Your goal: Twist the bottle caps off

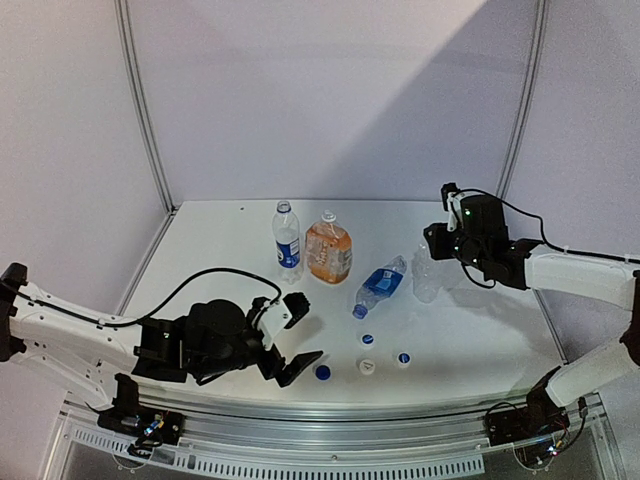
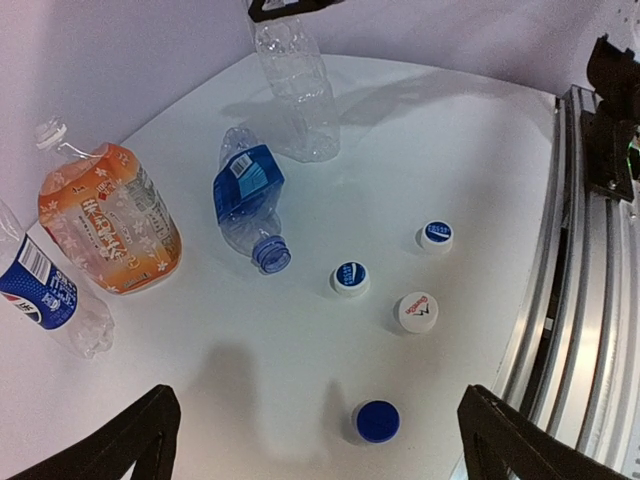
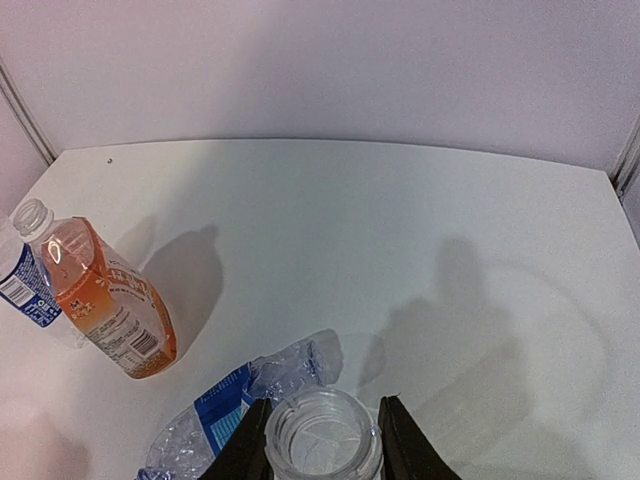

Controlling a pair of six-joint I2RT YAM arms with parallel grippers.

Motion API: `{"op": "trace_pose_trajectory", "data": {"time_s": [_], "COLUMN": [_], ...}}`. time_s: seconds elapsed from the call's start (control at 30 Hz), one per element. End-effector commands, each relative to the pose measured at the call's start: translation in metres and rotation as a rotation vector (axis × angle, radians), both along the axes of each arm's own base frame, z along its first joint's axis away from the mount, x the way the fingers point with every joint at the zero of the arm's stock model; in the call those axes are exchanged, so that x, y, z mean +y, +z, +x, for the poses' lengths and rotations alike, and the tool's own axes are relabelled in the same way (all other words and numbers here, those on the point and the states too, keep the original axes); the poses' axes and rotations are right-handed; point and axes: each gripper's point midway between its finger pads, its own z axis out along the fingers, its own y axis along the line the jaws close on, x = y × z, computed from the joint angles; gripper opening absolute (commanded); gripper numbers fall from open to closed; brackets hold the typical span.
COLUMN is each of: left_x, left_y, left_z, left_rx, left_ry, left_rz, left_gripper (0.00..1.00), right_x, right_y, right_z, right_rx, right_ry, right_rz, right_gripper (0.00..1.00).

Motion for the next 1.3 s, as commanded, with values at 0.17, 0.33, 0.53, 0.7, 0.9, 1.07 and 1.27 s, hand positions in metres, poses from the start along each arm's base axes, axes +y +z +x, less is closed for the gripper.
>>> {"op": "trace_pose_trajectory", "data": {"time_s": [0.17,0.33,0.53,0.7,0.9,1.07,1.27], "left_x": [-0.003,-0.004,-0.004,-0.004,-0.004,-0.003,-0.002], "left_y": [0.006,0.007,0.007,0.007,0.007,0.006,0.005], "left_z": [0.000,0.000,0.000,-0.001,-0.001,0.000,0.002], "left_rx": [0.002,0.003,0.003,0.003,0.004,0.003,-0.005], "left_ry": [-0.009,-0.011,-0.011,-0.013,-0.013,-0.010,0.003], "left_rz": [-0.008,-0.008,-0.009,-0.010,-0.009,-0.005,0.000], "left_gripper": [0.99,0.99,0.99,0.99,0.99,0.99,0.99], "right_x": [0.000,-0.001,-0.001,-0.002,-0.003,-0.006,-0.013], "right_y": [-0.009,-0.010,-0.010,-0.008,-0.002,0.013,0.021], "right_z": [0.002,0.002,0.002,0.001,-0.002,-0.008,-0.016], "right_rx": [0.040,0.044,0.045,0.044,0.039,0.010,-0.005], "right_ry": [-0.003,-0.005,-0.007,-0.009,-0.006,-0.005,-0.010], "right_rz": [-0.006,-0.007,-0.008,-0.005,0.000,0.024,0.021], "right_gripper": [0.35,0.37,0.45,0.46,0.53,0.56,0.57]}}
